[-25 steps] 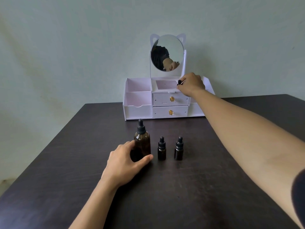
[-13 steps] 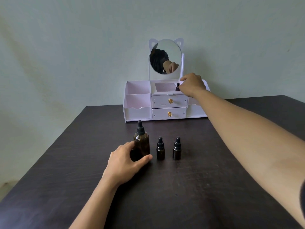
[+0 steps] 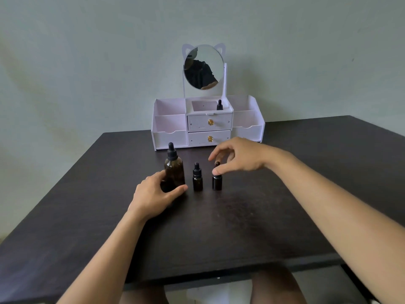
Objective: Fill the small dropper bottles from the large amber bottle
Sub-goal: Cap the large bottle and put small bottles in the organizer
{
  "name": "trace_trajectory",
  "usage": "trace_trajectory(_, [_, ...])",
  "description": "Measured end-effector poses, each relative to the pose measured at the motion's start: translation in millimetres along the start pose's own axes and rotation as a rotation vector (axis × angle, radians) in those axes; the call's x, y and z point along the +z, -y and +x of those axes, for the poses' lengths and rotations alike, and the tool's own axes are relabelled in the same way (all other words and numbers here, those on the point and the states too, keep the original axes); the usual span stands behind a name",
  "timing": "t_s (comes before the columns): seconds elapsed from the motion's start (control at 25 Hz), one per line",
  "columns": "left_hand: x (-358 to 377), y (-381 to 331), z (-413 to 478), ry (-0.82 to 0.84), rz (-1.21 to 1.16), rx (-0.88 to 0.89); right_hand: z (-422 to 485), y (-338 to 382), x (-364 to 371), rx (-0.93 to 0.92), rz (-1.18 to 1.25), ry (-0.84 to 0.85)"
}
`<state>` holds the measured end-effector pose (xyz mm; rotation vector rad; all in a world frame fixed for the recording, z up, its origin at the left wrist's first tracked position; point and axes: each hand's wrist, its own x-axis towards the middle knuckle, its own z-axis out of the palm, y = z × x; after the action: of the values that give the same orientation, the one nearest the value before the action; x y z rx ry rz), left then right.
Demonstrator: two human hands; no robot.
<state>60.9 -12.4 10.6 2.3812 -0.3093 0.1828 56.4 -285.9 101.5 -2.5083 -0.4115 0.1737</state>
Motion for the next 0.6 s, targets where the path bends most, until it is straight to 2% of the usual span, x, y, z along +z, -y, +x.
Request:
trace_trajectory(0.12, [-1, -2, -3, 0.007, -0.014, -0.002, -7, -3, 16, -0.003, -0.014, -0.114])
trace_trajectory(0.4, [-2, -2, -4, 0.013, -0.022, -0.012, 5, 6, -6, 0.009, -0.071, -0.152])
trace_trajectory(0.6, [1, 1, -1, -0.004, -0.007, -0.001, 58, 21, -66, -0.002, -0.124, -0.474])
